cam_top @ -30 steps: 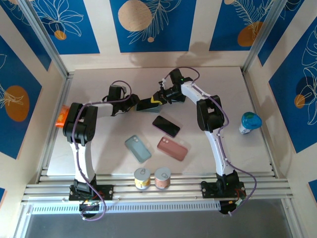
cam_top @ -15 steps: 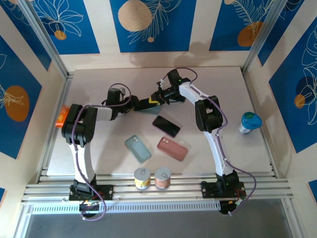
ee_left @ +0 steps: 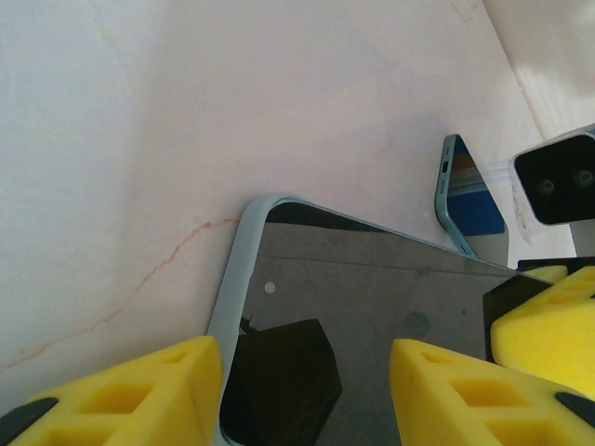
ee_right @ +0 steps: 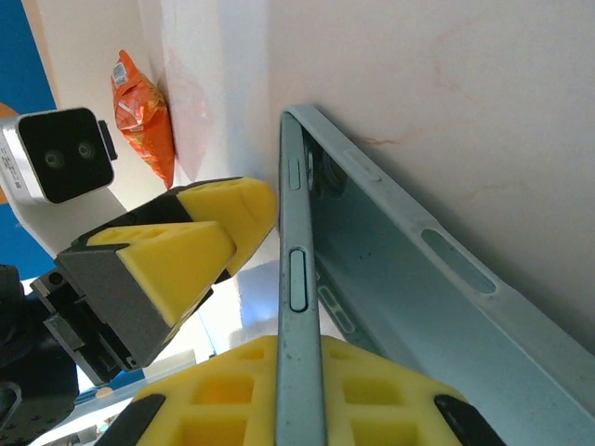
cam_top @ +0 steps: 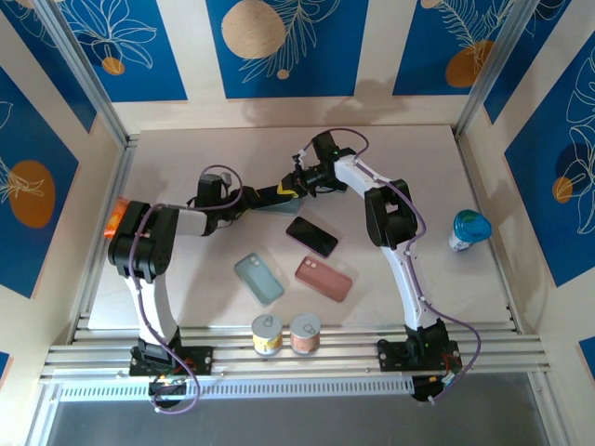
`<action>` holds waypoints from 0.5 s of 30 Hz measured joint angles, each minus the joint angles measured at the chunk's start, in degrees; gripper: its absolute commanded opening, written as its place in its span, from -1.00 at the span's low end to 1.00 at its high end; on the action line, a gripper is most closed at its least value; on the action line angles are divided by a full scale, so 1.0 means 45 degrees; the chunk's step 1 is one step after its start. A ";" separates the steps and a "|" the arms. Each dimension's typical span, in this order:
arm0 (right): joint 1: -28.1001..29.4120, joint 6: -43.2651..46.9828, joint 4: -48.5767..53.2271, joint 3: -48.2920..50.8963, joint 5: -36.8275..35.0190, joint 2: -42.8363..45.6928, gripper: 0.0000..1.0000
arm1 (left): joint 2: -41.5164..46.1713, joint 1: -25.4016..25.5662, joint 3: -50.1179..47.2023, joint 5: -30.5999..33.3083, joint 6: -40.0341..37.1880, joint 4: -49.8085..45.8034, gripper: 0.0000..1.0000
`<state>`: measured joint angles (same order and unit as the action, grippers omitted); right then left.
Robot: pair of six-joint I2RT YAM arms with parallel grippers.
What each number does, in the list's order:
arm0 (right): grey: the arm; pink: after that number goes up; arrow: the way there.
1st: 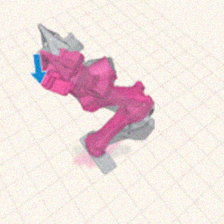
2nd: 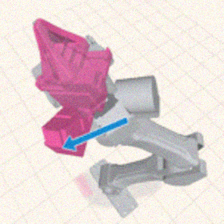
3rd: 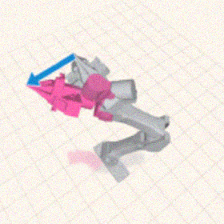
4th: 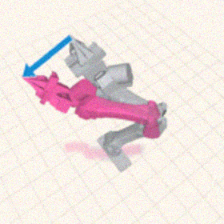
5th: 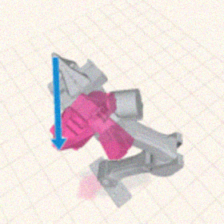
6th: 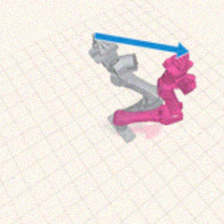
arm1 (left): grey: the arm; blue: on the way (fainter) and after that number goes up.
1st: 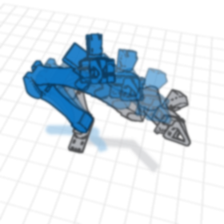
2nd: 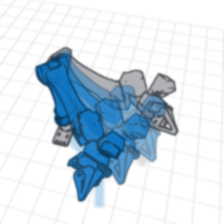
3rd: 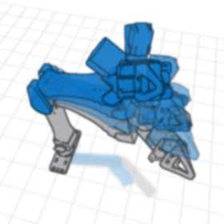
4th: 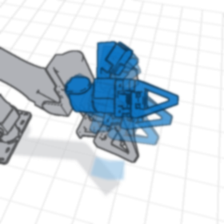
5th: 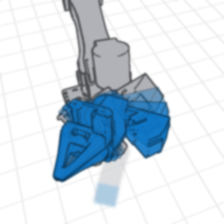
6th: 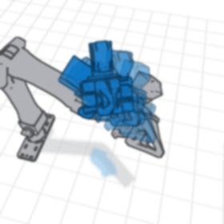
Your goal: Put the phone into the phone case
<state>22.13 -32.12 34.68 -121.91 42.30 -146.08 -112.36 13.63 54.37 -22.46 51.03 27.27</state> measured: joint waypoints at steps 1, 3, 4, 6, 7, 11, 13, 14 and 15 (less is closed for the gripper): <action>0.0005 0.0000 -0.0063 0.0024 0.0010 0.0000 -1.00 | 0.0039 -0.0005 -0.0053 0.0005 0.0034 0.0000 0.03; 0.0015 0.0000 -0.0170 0.0087 0.0044 0.0000 -1.00 | 0.0117 0.0000 -0.0151 0.0005 0.0083 0.0000 0.03; 0.0019 0.0000 -0.0199 0.0121 0.0044 0.0005 -1.00 | 0.0151 -0.0005 -0.0189 0.0005 0.0136 0.0000 0.03; 0.0019 0.0005 -0.0243 0.0136 0.0049 0.0005 -1.00 | 0.0238 0.0000 -0.0282 0.0000 0.0233 -0.0010 0.04; 0.0024 0.0000 -0.0287 0.0165 0.0049 0.0005 -1.00 | 0.0291 0.0000 -0.0345 -0.0005 0.0248 -0.0039 0.04; 0.0034 0.0000 -0.0539 0.0384 0.0087 0.0058 -1.00 | 0.0481 0.0000 -0.0330 -0.0019 0.0233 -0.0544 0.04; 0.0039 0.0000 -0.0680 0.0529 0.0083 0.0112 -1.00 | 0.0554 0.0010 -0.0209 -0.0102 0.0209 -0.1049 0.04; 0.0049 -0.0005 -0.0758 0.0617 0.0068 0.0170 -1.00 | 0.0573 0.0024 -0.0053 -0.0112 0.0160 -0.1384 0.04; 0.0058 -0.0005 -0.0792 0.0661 0.0039 0.0204 -1.00 | 0.0578 0.0034 0.0083 -0.0112 0.0107 -0.1647 0.04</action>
<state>22.39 -32.14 31.11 -118.93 42.48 -145.16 -109.75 13.78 54.74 -22.96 51.51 19.86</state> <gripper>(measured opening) 0.114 0.518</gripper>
